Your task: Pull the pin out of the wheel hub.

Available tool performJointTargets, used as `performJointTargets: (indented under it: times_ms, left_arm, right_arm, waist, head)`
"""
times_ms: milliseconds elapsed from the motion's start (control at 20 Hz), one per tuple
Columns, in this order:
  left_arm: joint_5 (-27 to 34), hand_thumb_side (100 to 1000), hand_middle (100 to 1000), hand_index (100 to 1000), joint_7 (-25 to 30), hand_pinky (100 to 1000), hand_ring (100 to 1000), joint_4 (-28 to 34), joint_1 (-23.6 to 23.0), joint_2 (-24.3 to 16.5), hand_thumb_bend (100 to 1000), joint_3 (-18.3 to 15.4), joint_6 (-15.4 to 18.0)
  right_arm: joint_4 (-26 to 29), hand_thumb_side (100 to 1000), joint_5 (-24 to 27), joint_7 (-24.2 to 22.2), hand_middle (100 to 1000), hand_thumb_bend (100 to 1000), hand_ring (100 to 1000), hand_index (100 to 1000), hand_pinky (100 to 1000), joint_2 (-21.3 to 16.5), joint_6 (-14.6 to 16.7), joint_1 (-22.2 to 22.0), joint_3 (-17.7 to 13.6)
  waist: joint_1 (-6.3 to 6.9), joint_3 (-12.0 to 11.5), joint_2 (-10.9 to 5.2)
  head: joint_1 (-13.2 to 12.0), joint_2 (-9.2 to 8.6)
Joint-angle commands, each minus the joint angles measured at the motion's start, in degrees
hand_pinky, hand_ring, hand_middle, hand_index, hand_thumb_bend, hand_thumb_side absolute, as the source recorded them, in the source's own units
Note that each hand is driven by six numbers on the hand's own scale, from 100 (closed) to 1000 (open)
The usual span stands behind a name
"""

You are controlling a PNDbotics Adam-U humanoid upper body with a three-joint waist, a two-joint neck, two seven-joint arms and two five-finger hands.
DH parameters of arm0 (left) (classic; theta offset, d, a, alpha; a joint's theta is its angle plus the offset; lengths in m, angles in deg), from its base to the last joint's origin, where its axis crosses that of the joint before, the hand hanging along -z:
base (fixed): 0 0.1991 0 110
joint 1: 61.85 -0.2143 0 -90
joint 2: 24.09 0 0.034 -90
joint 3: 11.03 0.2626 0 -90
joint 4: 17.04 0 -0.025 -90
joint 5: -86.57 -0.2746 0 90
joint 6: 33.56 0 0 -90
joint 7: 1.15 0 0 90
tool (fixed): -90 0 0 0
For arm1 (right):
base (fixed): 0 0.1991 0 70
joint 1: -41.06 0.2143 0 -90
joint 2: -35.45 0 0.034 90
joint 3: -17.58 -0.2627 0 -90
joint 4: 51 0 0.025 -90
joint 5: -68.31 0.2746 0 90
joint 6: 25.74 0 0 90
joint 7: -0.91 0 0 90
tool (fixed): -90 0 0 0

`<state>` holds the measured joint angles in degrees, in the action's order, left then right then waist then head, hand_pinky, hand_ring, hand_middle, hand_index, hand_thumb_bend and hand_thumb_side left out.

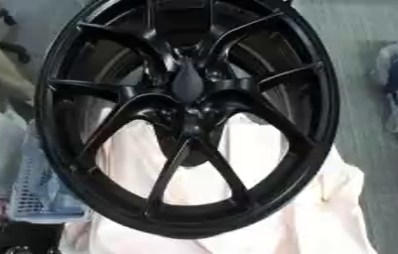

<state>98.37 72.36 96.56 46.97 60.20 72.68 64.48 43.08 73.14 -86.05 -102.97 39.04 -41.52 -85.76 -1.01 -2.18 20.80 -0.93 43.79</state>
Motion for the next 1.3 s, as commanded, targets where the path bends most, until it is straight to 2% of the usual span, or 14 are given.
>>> performJointTargets:
  times_ms: [50,250,750,950,1150,1300]
  left_arm:
    - [-0.16,680,570,720,-0.2,835,649,0.99,0.21,-0.76,100,-0.79,0.07]
    - [-0.17,681,570,720,-0.22,835,649,0.99,0.12,-0.61,100,-0.8,0.02]
    - [-0.15,680,570,720,-0.14,835,650,0.99,0.08,-0.52,100,-0.75,-0.01]
    - [-0.12,680,571,720,-0.06,835,650,0.99,0.14,-0.52,100,-0.73,0.02]
    - [-0.08,679,571,721,0.02,835,651,0.99,0.29,-0.57,100,-0.66,0.11]
    - [-0.09,678,571,720,0.05,835,651,0.99,0.39,-0.57,100,-0.62,0.13]
  right_arm:
    - [0.62,206,-2.21,-0.77,840,372,851,866,728,-0.83,0.86,-0.44,-1.48]
    - [0.63,239,-2.78,-1.12,858,360,865,876,734,0.12,2.12,-1.29,-2.11]
    - [0.86,203,-2.5,0.77,839,340,855,860,725,1.22,2.31,-2.21,-2.84]
    - [2.91,193,-1.03,3.47,793,265,824,826,707,1.82,2.87,-2.11,-3.03]
    - [6.73,285,2.03,7.36,770,100,811,796,694,2.99,4.48,-2.17,-2.85]
    - [10.3,351,4.68,10.98,755,100,805,781,688,4.38,6.2,-2.35,-2.7]
  waist:
    - [0.11,0.15,-1.4]
    - [0.37,0.3,-1.32]
    - [0.26,0.53,-1.58]
    - [0.16,0.5,-1.76]
    - [0.16,0.4,-1.91]
    - [0.26,0.24,-1.93]
  head:
    - [-0.34,0.33]
    - [-0.56,0.33]
    - [-0.94,0.33]
    - [-1.19,0.33]
    - [-1.5,0.32]
    - [-1.67,0.16]
